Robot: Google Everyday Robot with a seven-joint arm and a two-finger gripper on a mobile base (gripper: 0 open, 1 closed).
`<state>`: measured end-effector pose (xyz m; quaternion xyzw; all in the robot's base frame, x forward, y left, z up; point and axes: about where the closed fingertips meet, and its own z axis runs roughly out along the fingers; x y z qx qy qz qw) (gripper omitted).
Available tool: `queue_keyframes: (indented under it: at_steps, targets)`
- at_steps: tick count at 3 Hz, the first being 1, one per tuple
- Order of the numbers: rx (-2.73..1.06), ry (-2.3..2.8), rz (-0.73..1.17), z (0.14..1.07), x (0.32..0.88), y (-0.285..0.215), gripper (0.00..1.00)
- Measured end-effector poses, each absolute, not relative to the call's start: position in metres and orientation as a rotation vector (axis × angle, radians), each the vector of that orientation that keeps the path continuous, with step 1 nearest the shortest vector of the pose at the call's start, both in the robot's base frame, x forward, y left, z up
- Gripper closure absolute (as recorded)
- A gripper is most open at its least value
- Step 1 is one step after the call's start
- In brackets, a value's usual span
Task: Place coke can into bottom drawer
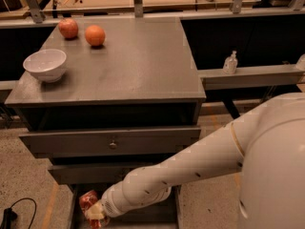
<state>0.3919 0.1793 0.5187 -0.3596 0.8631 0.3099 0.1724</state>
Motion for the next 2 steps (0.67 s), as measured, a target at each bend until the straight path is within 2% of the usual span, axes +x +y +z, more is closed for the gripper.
queue_keyframes:
  at_steps: [2]
  targets:
    - [-0.742,2.537,0.941,0.442,0.385,0.167,1.00]
